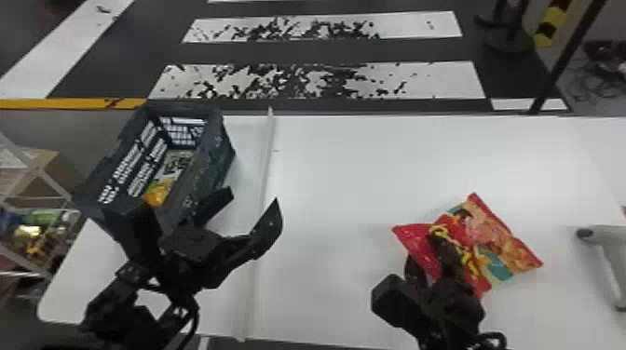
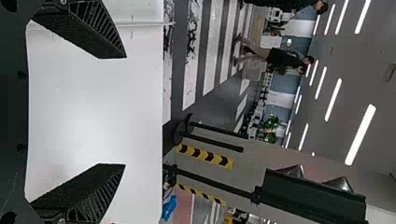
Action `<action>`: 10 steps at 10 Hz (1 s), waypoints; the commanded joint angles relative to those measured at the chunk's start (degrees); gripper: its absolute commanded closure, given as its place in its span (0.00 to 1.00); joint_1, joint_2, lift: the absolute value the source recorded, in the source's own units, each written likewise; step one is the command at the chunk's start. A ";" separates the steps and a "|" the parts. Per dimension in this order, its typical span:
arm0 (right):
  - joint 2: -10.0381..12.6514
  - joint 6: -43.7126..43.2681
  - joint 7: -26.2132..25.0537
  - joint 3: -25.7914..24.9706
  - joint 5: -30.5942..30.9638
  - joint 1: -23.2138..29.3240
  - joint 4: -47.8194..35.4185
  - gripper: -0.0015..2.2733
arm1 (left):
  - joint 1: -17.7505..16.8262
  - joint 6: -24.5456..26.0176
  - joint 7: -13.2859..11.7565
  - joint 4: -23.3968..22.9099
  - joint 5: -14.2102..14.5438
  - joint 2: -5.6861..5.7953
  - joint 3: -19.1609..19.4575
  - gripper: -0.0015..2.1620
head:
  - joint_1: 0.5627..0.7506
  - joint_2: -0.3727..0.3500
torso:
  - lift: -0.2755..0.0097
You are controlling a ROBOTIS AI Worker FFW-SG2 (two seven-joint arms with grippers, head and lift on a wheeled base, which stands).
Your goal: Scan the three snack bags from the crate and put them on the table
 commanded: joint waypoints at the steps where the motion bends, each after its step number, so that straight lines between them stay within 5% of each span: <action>1: -0.85 -2.58 -0.05 -1.48 -0.43 1.22 -2.43 0.98 | 0.00 0.00 -0.23 0.03 0.52 0.04 -0.01 0.02 | 0.70 0.66 | 0.64; 3: -1.56 -6.98 -0.13 -5.17 -2.71 3.59 -5.24 0.98 | 0.00 -0.17 -0.67 -0.05 0.96 0.04 -0.01 0.02 | 0.70 0.65 | 0.64; 6: -0.85 -15.94 1.27 -18.00 -20.03 8.34 -15.96 0.98 | 0.09 -0.35 -0.67 -0.23 0.96 -0.05 -0.45 0.02 | 0.70 0.63 | 0.64; 10: 8.38 -27.72 2.59 -37.34 -54.57 11.85 -19.39 0.98 | 0.09 -0.35 -0.67 -0.49 0.44 -0.13 -1.95 0.02 | 0.70 0.52 | 0.64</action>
